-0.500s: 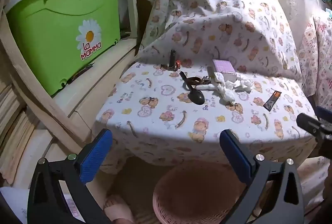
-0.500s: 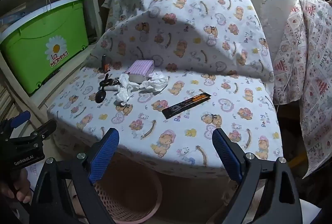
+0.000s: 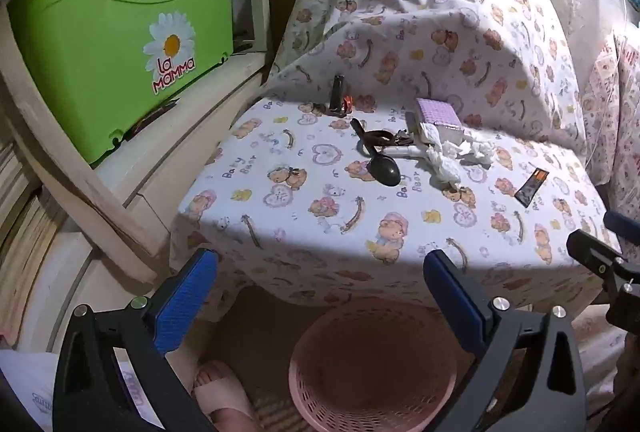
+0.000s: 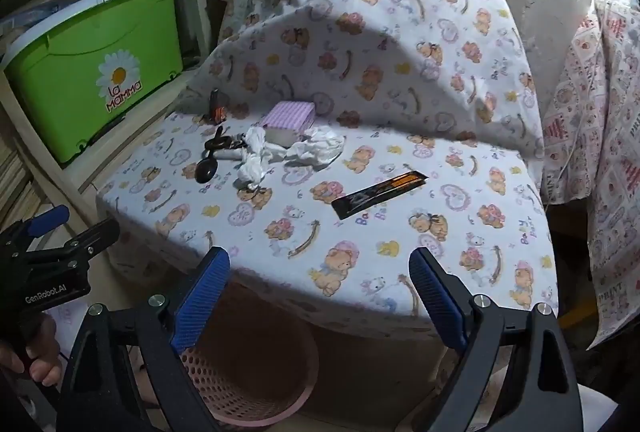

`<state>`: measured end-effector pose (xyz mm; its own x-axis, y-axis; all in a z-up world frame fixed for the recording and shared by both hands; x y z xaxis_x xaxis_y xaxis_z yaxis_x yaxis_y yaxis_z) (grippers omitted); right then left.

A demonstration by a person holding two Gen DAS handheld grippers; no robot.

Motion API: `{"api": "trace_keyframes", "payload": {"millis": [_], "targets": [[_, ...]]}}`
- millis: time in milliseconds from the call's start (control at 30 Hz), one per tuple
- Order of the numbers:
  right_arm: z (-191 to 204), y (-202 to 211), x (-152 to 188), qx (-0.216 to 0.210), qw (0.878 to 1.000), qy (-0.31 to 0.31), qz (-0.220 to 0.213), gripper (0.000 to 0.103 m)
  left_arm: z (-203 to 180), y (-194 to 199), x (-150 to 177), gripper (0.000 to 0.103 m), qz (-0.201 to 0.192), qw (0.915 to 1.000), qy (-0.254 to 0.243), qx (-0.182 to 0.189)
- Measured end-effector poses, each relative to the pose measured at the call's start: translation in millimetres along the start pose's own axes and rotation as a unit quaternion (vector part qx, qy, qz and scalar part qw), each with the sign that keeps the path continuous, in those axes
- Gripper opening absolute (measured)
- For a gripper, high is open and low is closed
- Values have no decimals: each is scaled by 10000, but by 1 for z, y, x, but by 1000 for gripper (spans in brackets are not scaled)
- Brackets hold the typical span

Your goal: Collect trash

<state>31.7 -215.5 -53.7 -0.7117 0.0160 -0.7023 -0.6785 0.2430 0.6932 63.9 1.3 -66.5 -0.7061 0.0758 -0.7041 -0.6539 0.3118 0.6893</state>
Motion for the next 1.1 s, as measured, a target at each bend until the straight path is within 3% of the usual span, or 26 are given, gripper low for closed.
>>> {"api": "trace_keyframes", "payload": {"millis": [300,1100], "targets": [[-3,-5,-2,-55,9998,-166,96,93,-9,-3,1,102,-11,9995,-286,-104],[6,-9,3,-21,9999,-62,144,93,-3,5,-1,102,-200,9990,-279,-276]]}}
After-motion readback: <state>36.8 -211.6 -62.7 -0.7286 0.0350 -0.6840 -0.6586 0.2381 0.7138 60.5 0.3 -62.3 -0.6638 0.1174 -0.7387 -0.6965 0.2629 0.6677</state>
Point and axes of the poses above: each gripper's, at about its wrist camera, not at the fingertips, and y roughly against the way its jaws point, z to its left, x to its underside, the point moved 8 cm from there along -y, roughly the way its jaws point, and after that the axes turned 15 degrees about x, right-handed, at the moved point
